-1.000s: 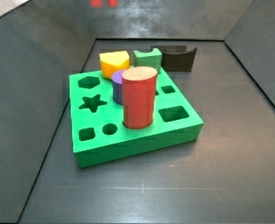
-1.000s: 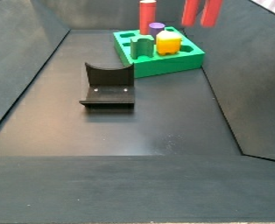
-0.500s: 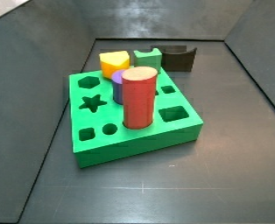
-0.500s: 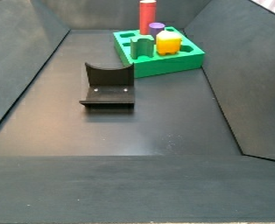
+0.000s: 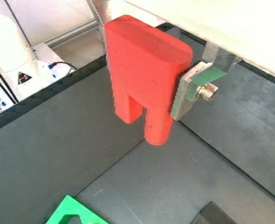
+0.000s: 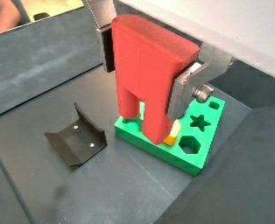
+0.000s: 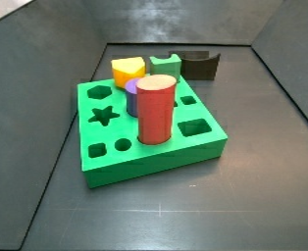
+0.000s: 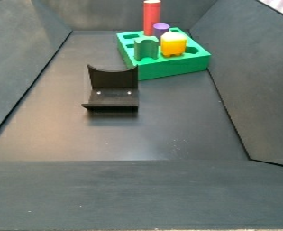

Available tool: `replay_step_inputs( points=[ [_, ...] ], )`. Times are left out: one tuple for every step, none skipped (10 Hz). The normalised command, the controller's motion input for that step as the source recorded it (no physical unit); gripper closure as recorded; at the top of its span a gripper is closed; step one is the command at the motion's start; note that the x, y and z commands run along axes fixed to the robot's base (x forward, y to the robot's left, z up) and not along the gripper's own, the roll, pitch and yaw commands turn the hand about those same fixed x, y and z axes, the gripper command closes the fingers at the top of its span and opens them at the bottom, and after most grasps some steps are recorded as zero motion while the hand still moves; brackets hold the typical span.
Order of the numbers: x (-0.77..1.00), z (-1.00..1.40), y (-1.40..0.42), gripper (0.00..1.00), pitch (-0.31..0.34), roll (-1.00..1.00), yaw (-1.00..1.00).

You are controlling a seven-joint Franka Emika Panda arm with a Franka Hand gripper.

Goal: Pick up the square-circle object. Move up. Place the square-circle object on the fixture. Regrasp the square-circle object. Rotate the square-circle object. Move to above the board. Insert the square-circle object.
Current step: Move to above the board, then insert the square-circle object.

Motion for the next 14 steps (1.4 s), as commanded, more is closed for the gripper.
replay_step_inputs(
  points=[
    [0.36,-0.1,-1.0,1.0,0.339,0.25,-0.29],
    [0.38,-0.09,-1.0,1.0,0.301,0.25,-0.14],
    [0.39,-0.09,-1.0,1.0,0.264,0.15,-0.07],
    [0.4,-0.08,-1.0,1.0,0.207,0.08,-0.02],
    [0.4,-0.08,-1.0,1.0,0.167,0.04,0.0],
    [0.42,-0.08,-1.0,1.0,0.135,0.01,0.0],
    [0.43,-0.07,-1.0,1.0,0.12,0.0,0.01],
    [0.45,-0.07,-1.0,1.0,0.109,0.02,0.0],
    [0.47,-0.06,-1.0,1.0,0.102,0.02,0.01],
    [0.41,-0.04,-0.77,1.0,0.094,0.03,0.01],
    [0.3,-0.02,-0.52,1.0,0.086,0.05,0.01],
    [0.17,0.0,-0.25,1.0,0.083,0.07,0.01],
    [0.0,0.0,0.0,1.0,0.0,0.01,0.0],
    [-0.19,0.0,-0.26,1.0,0.0,0.0,0.21]
  ],
)
